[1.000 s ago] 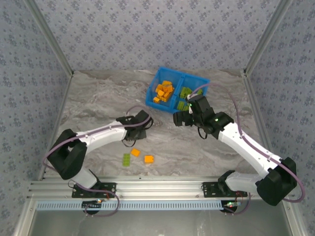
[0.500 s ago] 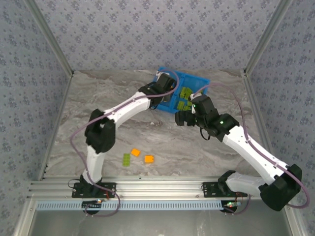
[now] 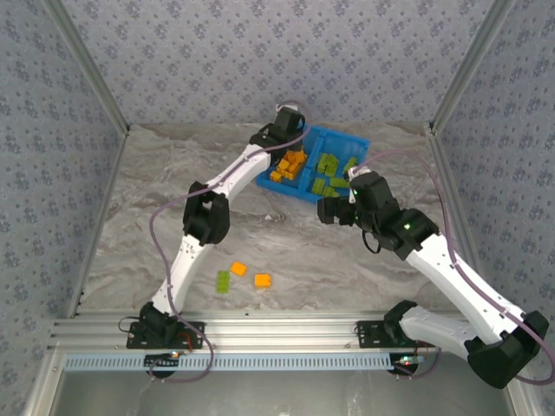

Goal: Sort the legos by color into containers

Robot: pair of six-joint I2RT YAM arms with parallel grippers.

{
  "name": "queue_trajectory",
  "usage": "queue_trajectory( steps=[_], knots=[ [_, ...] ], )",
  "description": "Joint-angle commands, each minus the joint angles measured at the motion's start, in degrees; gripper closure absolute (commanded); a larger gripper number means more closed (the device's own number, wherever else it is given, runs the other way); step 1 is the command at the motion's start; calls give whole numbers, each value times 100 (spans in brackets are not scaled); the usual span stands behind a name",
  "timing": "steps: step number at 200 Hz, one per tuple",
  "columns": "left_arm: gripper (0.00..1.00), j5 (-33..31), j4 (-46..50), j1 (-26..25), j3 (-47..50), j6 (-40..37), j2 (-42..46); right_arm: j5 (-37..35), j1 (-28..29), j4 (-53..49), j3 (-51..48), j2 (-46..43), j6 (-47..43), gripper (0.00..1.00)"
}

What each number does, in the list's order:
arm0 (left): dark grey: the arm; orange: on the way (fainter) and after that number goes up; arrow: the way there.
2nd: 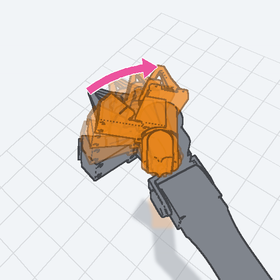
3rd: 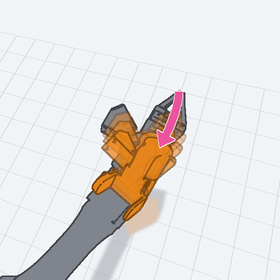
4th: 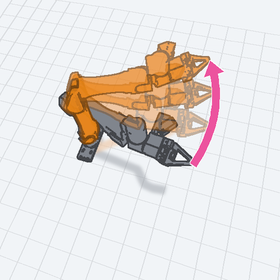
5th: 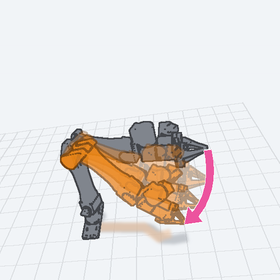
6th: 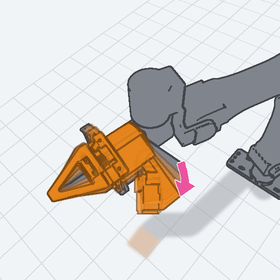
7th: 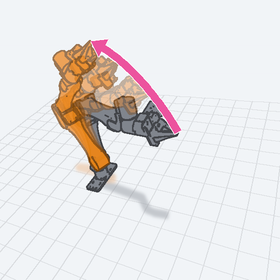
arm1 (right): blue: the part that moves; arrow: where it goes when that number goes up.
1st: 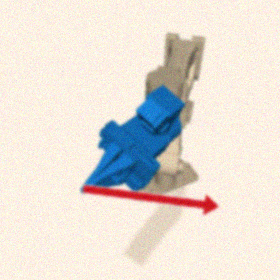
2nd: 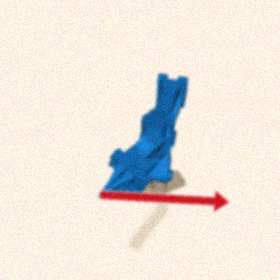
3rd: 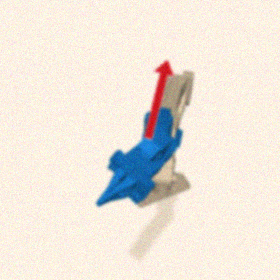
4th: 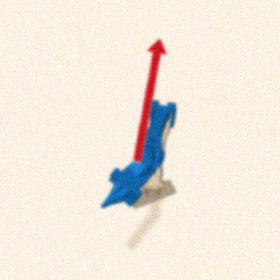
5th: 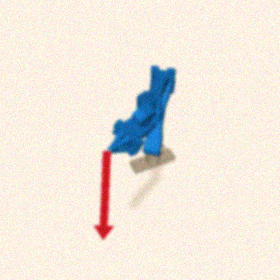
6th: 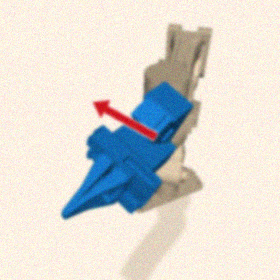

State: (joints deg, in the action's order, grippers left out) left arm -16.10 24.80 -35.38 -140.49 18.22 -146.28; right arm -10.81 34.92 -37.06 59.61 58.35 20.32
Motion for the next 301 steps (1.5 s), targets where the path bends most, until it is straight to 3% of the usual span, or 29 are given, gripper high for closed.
queue_trajectory(
  steps=[1,17,52,86,117,150,173,201,256,301],
  knots=[
    [45,289,144,-120,-274,59,335,-154,32,-177,-70,-71,78,0],
    [43,388,227,-184,-43,82,759,-153,33,-140,-56,-36,70,0],
    [39,466,72,-345,1414,171,2180,-94,23,37,-46,80,56,0],
    [37,545,-152,-589,4089,146,3936,-70,2,183,-50,253,20,0],
    [31,538,262,-860,6344,271,5388,99,-53,527,-122,425,-54,0],
    [29,518,1177,-1377,7765,860,6393,284,-149,900,-46,751,-124,0],
    [28,456,1822,-1702,8241,1200,6553,445,-201,1017,65,1011,-167,0],
    [26,452,2082,-1710,8531,1529,6358,588,-226,980,163,1219,-138,0],
    [22,893,2096,-1732,8861,1733,5781,519,-239,847,25,1117,-99,0],
    [21,751,1921,-1720,8944,1667,5465,606,-230,876,41,1161,-15,0]
  ],
)
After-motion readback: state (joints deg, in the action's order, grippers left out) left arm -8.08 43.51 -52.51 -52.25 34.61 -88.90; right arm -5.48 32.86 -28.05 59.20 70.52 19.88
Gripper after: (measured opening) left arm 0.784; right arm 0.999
